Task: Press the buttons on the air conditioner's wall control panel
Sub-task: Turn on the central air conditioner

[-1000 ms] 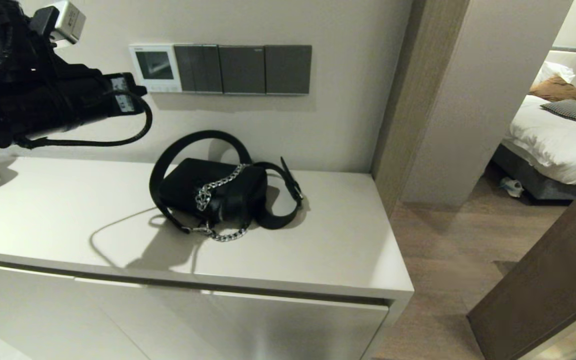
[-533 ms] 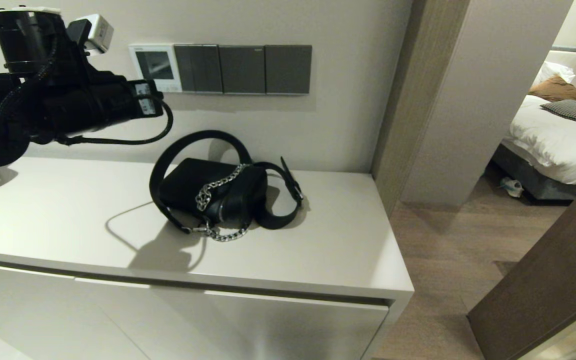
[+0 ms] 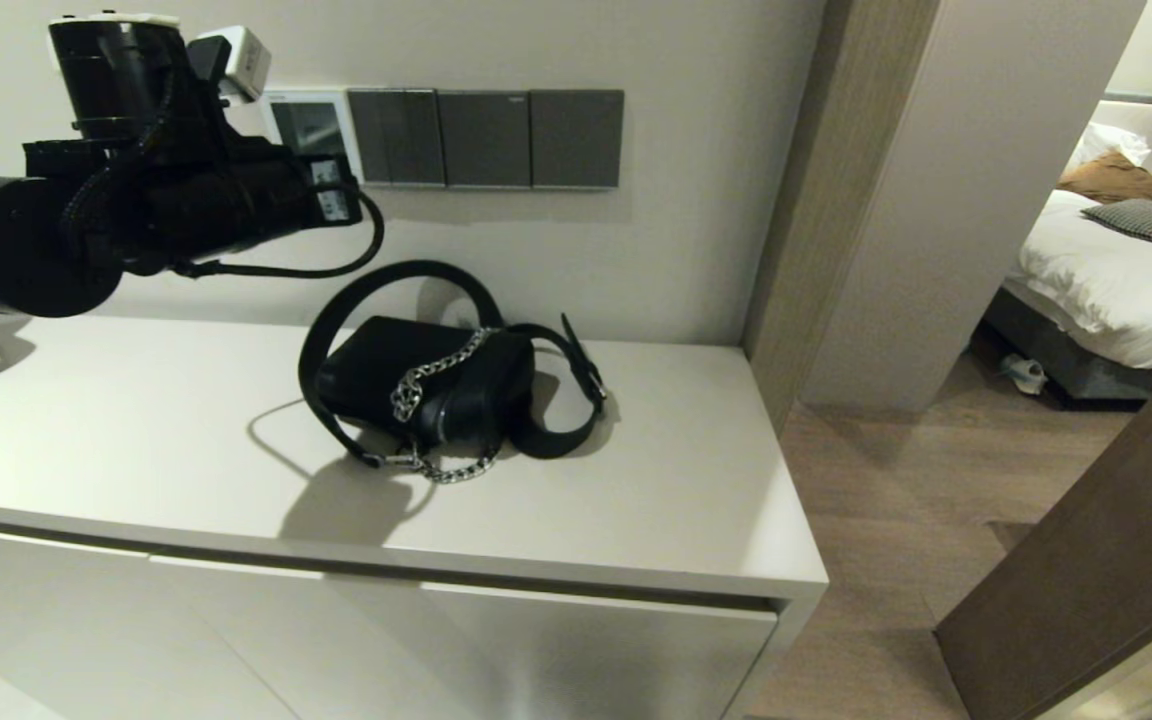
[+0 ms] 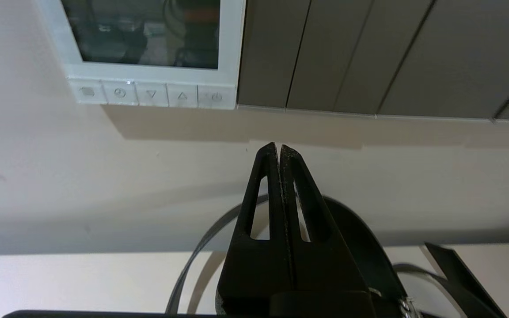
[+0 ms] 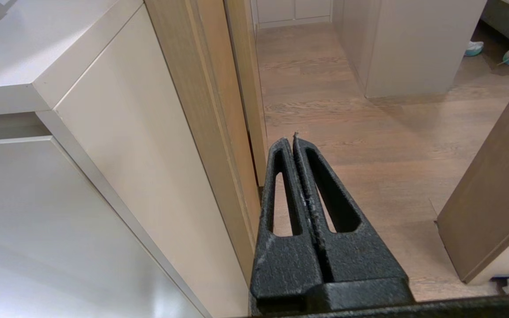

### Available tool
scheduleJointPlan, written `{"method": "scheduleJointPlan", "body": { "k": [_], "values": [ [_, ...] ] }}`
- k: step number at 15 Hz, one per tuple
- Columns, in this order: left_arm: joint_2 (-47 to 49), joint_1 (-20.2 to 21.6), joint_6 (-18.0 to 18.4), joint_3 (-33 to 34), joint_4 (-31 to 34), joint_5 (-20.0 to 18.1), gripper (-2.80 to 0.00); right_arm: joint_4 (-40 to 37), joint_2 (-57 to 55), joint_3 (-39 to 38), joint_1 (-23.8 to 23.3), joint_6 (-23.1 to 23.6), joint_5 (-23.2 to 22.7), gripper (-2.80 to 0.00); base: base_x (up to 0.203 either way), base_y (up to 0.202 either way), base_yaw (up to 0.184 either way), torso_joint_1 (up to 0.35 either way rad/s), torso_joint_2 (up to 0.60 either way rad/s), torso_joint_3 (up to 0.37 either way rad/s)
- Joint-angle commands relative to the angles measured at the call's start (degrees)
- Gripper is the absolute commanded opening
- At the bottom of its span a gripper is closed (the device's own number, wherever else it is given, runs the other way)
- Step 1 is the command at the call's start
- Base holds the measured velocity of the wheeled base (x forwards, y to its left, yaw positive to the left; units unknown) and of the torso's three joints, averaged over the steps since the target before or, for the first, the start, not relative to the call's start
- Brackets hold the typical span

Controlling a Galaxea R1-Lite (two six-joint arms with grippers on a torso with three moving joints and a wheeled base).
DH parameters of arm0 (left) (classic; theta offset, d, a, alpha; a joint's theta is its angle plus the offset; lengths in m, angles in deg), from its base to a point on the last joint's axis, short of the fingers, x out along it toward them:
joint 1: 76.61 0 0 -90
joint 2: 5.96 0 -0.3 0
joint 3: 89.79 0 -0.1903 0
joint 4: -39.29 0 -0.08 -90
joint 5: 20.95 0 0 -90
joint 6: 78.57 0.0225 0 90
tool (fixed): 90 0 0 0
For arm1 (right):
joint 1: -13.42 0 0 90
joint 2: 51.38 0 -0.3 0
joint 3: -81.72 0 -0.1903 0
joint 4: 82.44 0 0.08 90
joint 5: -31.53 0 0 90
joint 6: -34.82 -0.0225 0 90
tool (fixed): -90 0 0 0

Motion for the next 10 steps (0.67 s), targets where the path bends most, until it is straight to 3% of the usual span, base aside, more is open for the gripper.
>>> {"method": "scheduleJointPlan", "body": {
  "k": [1,10],
  "values": [
    [2.1,0.0,-0.1,-1.6,-0.1,0.0,-2.80,-0.1,-0.1,-0.1,0.0,0.0,0.0,-2.80,0.000,0.000,0.000,0.000,0.00,0.000],
    [4.5,0.7,-0.3,-3.3,-3.7,2.5,-2.80,0.0,-0.1,-0.1,0.0,0.0,0.0,-2.80,0.000,0.000,0.000,0.000,0.00,0.000]
  ]
}}
